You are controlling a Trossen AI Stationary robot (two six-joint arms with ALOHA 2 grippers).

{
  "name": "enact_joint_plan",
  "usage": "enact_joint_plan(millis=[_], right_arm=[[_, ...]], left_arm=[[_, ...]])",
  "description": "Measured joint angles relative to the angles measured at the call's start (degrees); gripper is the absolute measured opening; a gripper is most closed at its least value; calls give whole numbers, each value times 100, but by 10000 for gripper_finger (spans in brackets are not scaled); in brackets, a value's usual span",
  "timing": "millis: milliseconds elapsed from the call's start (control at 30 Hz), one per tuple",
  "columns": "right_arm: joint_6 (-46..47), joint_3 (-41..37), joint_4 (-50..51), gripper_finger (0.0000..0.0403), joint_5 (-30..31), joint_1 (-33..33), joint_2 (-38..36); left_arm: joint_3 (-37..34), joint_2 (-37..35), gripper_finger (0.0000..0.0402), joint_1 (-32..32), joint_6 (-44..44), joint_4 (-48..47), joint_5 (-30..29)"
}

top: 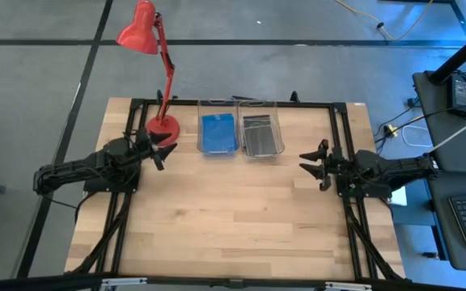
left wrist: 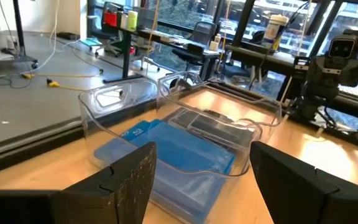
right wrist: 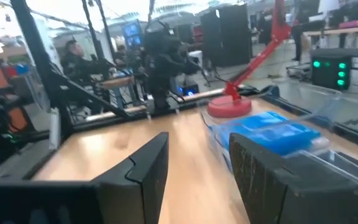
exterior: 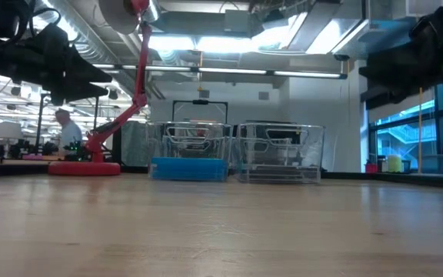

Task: Pick & place jewel cases by type
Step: Return to Home Position

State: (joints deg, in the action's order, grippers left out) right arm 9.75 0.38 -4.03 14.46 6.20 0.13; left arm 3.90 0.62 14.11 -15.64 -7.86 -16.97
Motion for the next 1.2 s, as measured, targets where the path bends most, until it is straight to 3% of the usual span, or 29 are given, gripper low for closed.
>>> enact_joint_plan(millis=[300, 1200], right_arm=[[-434, 0, 35, 171, 22, 0, 25], [-258, 0, 30, 171, -11, 0, 21]], left_arm=[[0, 28, 255, 0, 315, 0, -26], [0, 27, 255, -2, 293, 0, 6]])
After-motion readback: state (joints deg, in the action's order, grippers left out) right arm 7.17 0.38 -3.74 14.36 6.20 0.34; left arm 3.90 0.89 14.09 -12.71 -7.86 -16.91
